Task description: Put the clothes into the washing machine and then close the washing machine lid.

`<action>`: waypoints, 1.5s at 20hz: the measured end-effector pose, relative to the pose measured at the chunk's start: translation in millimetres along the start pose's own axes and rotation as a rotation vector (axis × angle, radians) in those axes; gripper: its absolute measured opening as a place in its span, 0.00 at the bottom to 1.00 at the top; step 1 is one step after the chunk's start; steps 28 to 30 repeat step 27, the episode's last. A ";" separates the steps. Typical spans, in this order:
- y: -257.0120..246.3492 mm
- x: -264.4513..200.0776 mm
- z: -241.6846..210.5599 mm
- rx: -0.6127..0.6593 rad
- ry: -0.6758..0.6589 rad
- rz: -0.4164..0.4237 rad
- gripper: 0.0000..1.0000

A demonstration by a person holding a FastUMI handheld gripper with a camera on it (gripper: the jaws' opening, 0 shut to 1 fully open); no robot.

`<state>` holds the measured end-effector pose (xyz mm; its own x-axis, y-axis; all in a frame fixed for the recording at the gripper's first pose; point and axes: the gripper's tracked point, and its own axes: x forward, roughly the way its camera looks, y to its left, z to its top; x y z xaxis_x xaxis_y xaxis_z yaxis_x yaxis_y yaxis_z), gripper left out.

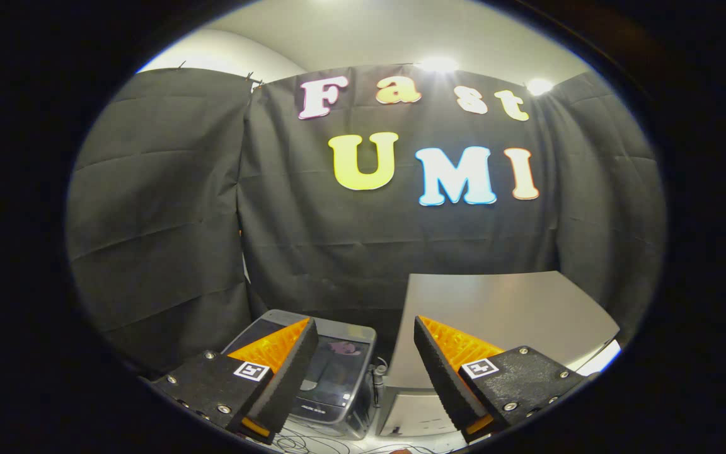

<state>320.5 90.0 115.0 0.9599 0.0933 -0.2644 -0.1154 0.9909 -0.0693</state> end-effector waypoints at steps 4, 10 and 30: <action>-41.0 -36.7 4.0 0.009 -0.031 -0.047 0.95; -88.2 -84.9 12.9 0.007 -0.081 -0.104 0.95; -133.6 -149.7 -2.8 0.010 -0.160 -0.169 0.95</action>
